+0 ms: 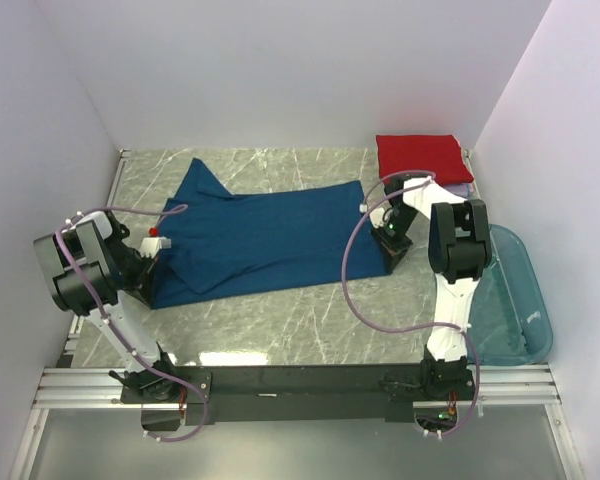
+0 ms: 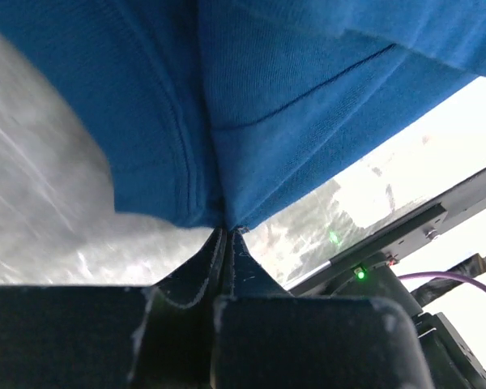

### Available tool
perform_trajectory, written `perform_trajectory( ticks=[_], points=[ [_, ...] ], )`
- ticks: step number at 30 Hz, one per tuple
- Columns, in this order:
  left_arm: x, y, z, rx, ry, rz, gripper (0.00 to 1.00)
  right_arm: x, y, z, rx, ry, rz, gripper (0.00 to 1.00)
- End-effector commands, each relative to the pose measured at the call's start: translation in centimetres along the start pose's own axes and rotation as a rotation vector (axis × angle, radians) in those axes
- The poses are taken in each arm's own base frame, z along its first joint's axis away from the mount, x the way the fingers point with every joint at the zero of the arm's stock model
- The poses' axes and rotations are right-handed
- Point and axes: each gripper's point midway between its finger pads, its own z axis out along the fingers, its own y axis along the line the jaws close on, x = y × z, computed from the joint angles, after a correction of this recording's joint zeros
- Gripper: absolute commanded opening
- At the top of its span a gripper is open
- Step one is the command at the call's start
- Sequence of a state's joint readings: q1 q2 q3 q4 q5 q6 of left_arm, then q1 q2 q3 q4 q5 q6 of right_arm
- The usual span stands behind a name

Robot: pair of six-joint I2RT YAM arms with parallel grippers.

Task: Fold and stack the t-shirts
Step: Fold the tshirt

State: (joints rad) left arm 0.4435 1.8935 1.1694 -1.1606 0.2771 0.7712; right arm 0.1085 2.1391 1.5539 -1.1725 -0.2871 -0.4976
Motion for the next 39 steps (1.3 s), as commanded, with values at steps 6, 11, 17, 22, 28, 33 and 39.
perform_trajectory(
  ticks=[6,11,17,22,28,33,39],
  points=[
    [0.9,0.0,-1.4,-0.084,-0.018,0.072,0.01,4.6,0.6,-1.0,0.072,0.051,-0.042,0.0],
    [-2.4,-1.0,-4.3,-0.079,-0.176,0.126,0.39,3.4,1.9,-2.9,0.035,-0.017,-0.043,0.55],
    [-6.6,-4.1,-9.3,-0.115,-0.345,0.242,0.46,1.2,3.5,-6.5,0.005,-0.139,-0.052,0.68],
    [-8.5,-8.5,-8.2,-0.161,-0.345,0.325,0.46,0.0,3.7,-7.3,0.013,-0.2,-0.045,0.68],
    [-8.4,-11.6,-4.0,-0.225,-0.252,0.39,0.41,-0.2,3.4,-6.4,0.01,-0.204,-0.017,0.67],
    [-6.5,-13.6,-0.5,-0.216,-0.132,0.431,0.37,-0.1,3.1,-5.9,0.009,-0.205,-0.004,0.66],
    [-6.2,-13.5,2.3,-0.248,-0.068,0.433,0.39,-0.1,2.9,-5.6,0.003,-0.199,0.001,0.66]
  ],
)
